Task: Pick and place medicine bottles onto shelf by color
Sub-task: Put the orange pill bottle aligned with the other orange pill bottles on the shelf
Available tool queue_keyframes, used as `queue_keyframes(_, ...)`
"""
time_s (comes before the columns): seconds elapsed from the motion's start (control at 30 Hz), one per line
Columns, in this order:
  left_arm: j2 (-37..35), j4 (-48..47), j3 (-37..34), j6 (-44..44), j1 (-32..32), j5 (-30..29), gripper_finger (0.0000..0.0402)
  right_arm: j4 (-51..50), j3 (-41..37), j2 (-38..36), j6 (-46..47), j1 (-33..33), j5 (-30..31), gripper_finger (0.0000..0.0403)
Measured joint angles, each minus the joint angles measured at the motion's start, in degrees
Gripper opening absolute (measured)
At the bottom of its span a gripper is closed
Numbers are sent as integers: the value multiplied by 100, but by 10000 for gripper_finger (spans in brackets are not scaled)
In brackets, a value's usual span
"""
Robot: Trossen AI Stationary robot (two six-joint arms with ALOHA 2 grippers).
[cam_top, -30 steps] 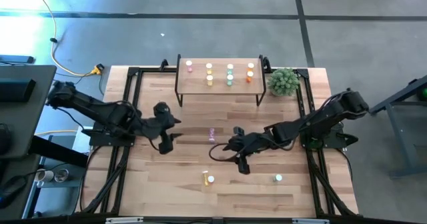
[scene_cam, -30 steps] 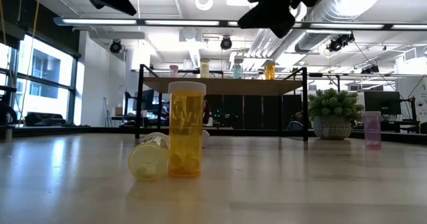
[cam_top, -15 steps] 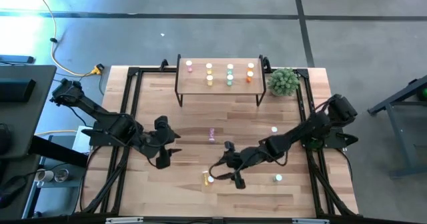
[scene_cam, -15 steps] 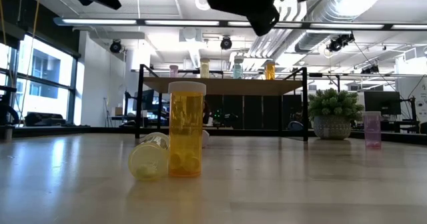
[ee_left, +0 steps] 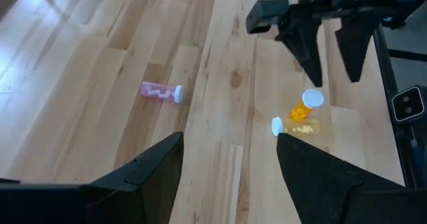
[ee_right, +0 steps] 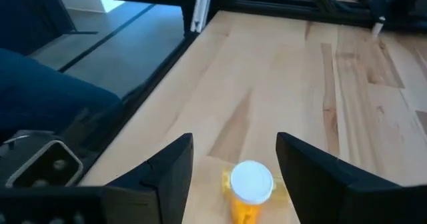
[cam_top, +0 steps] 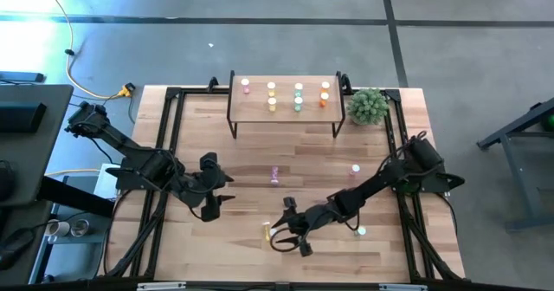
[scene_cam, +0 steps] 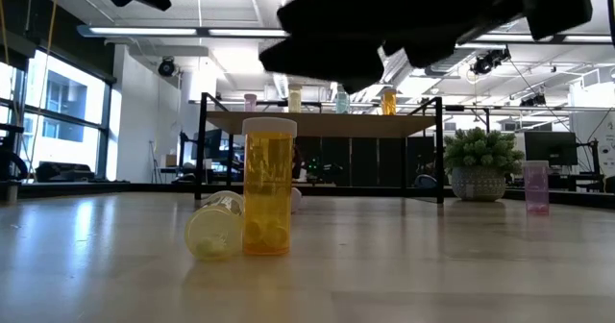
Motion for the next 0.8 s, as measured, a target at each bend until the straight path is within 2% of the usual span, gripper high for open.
queue_keyframes(0.13,0,2,0,2,0,-5,229,18,0,78,-32,0,197,207)
queue_keyframes(0.8,-2,6,-1,2,9,-43,229,-30,2,175,-106,-15,175,207)
